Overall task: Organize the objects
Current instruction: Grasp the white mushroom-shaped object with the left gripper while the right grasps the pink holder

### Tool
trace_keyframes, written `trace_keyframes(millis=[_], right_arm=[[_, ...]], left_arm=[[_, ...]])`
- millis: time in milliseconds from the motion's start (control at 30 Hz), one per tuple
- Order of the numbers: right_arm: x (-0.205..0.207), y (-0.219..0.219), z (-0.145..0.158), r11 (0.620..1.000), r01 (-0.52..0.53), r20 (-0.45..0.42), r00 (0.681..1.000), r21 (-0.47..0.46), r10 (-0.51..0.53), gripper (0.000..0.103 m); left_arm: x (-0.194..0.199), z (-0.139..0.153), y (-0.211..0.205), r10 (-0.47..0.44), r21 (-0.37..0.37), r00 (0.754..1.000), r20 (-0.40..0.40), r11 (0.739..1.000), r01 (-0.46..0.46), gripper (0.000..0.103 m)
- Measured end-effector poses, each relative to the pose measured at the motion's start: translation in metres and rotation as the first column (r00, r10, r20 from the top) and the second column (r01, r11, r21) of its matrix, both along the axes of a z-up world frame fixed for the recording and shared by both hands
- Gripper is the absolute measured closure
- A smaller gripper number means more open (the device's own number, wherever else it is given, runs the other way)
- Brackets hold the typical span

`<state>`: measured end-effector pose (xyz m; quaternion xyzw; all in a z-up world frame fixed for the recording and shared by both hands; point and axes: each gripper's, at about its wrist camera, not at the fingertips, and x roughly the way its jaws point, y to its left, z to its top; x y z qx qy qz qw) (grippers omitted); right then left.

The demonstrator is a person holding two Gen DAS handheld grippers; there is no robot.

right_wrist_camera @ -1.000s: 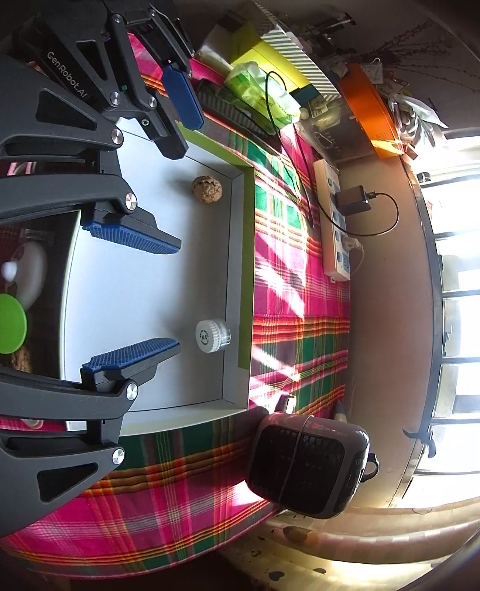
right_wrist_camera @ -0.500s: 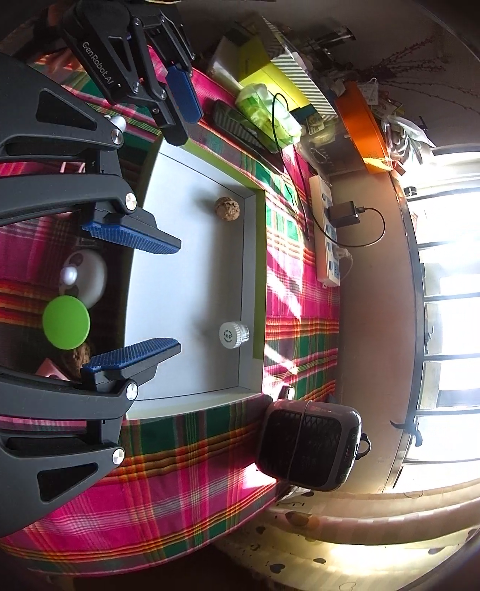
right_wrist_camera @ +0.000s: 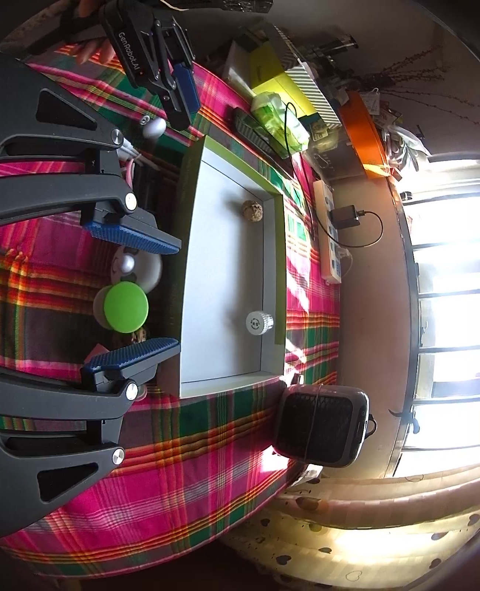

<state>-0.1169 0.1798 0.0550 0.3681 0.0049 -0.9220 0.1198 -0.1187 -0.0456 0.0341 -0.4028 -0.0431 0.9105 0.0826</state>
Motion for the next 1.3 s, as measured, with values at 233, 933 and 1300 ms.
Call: trace_keyframes(millis=[233,933,1300], right_arm=[[0.011,0.011,-0.006,1.0,0.017,0.007,1.0,-0.008,-0.017,0.049],[0.01,0.045,-0.032,0.991,0.131,0.091,0.987,0.029,-0.133,0.046],[0.004,0.057,-0.042,0.984,0.168,0.125,0.977,0.065,-0.175,0.046]], left_arm=[[0.006,-0.01,-0.001,-0.007,-0.004,1.0,0.024,1.0,0.007,0.065],[0.001,-0.027,0.001,0.012,-0.018,0.997,0.074,1.0,-0.01,0.065],[0.0,-0.027,0.001,0.011,-0.021,0.997,0.074,1.0,-0.01,0.065]])
